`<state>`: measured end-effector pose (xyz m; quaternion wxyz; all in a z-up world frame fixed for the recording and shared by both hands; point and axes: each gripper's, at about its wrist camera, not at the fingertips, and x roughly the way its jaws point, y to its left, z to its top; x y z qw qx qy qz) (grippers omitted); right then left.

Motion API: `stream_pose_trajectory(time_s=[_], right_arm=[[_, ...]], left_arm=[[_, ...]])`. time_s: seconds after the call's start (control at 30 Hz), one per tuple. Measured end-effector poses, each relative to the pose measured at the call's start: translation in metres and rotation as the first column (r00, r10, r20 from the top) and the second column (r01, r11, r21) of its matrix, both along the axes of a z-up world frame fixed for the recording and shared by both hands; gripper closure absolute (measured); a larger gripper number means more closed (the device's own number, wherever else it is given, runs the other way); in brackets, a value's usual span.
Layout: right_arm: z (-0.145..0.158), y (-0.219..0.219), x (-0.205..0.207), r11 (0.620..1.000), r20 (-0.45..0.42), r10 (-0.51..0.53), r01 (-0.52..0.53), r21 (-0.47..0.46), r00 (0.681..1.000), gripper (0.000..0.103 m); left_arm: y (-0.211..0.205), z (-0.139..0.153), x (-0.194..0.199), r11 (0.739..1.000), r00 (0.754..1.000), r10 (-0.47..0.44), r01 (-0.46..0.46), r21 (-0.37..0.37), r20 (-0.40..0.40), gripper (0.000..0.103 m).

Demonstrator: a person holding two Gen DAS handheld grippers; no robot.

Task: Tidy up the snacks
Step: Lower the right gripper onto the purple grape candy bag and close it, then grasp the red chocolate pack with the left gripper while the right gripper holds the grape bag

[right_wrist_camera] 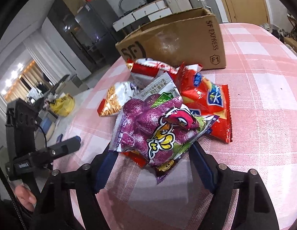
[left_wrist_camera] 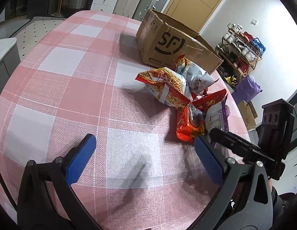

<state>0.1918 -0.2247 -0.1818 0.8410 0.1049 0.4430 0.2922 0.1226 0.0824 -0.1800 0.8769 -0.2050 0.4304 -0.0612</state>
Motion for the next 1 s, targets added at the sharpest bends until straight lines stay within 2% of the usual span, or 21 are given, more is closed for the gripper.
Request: stream_pose_trajectory(time_s=[0.03, 0.1, 0.33, 0.6, 0.83, 1.0], right_arm=[[0.001, -0.002, 0.000, 1.000, 0.001, 0.000, 0.000, 0.010, 1.000, 0.027], [0.002, -0.005, -0.001, 1.000, 0.006, 0.002, -0.002, 0.021, 1.000, 0.040], [0.002, -0.009, -0.003, 0.999, 0.007, 0.015, -0.015, 0.033, 1.000, 0.041], [0.009, -0.021, -0.013, 0.999, 0.046, 0.017, -0.020, 0.050, 0.999, 0.042], [0.023, -0.033, -0.022, 0.998, 0.091, 0.003, -0.008, 0.055, 0.996, 0.042], [0.028, -0.044, -0.026, 0.998, 0.097, -0.018, 0.013, 0.062, 0.995, 0.042]], left_arm=[[0.000, 0.000, -0.001, 1.000, 1.000, 0.000, 0.000, 0.001, 0.000, 0.001], [-0.001, 0.000, 0.000, 1.000, 1.000, -0.003, 0.003, 0.002, -0.003, 0.001], [-0.006, 0.000, 0.000, 1.000, 1.000, -0.015, 0.015, 0.013, -0.013, 0.001], [-0.015, 0.000, 0.002, 0.999, 0.999, -0.035, 0.035, 0.025, -0.027, 0.001], [-0.031, -0.001, 0.011, 0.997, 0.996, -0.076, 0.078, 0.026, -0.046, 0.001], [-0.051, -0.002, 0.021, 0.991, 0.992, -0.117, 0.120, 0.060, -0.056, 0.001]])
